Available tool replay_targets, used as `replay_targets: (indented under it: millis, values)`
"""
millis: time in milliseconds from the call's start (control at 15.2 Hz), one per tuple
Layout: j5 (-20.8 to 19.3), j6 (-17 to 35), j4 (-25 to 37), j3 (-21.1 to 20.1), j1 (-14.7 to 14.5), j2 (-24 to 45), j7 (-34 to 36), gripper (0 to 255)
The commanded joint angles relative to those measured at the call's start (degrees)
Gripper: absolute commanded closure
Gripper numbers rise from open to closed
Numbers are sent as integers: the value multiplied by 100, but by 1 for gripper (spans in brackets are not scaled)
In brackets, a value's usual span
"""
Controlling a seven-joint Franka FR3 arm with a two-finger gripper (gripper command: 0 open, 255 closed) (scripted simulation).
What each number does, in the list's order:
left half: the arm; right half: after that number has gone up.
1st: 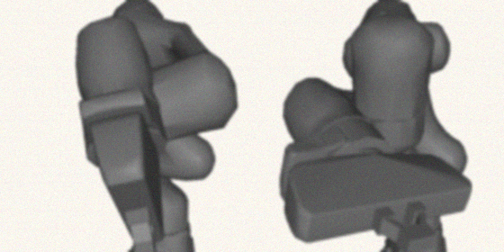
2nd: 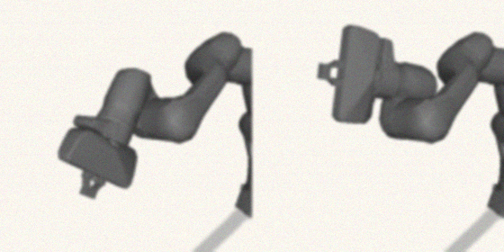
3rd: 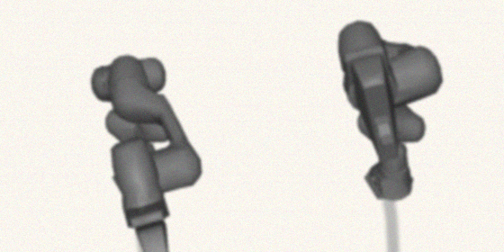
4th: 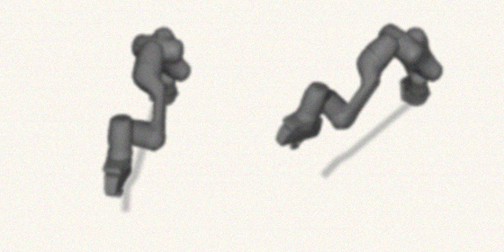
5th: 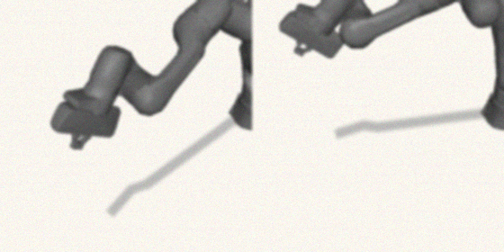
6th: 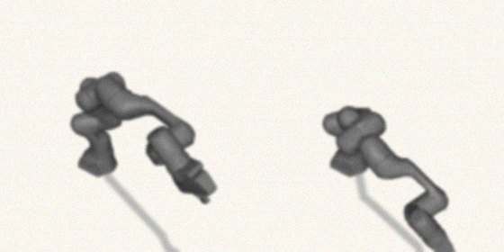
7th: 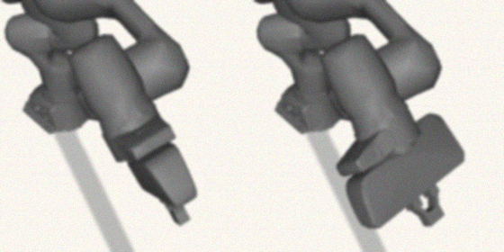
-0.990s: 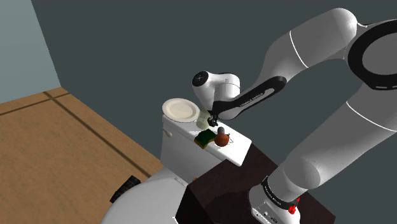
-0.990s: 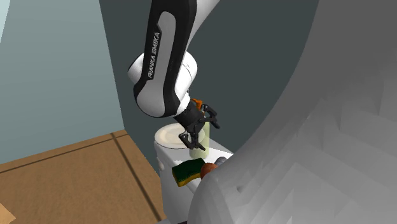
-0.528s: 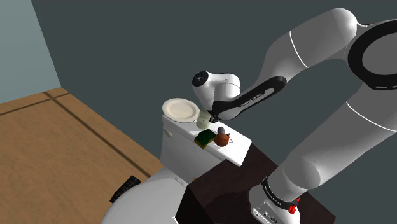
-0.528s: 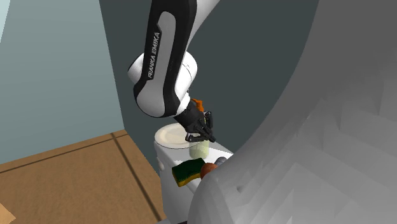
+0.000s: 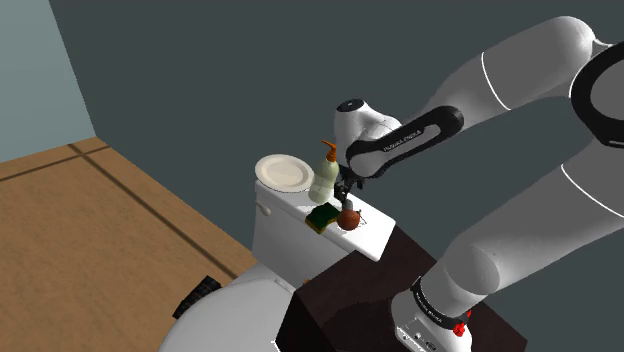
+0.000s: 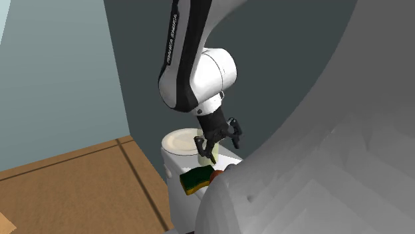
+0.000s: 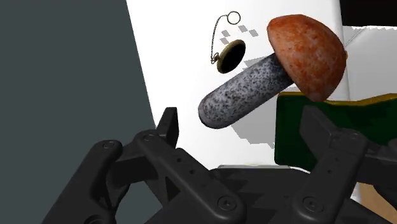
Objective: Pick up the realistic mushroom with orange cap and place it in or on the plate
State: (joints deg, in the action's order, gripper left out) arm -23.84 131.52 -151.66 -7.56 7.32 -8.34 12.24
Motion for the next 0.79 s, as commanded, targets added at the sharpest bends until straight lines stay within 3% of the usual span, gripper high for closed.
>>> replay_targets:
  millis: [0,132,726]
  values:
    - [1884,506,-430,560,50,-263,-747,0]
    - [3690,716,-857,1219,-129,-467,-1579,0]
    - [4094,1494,-1004,1219,-336,178,-1838,0]
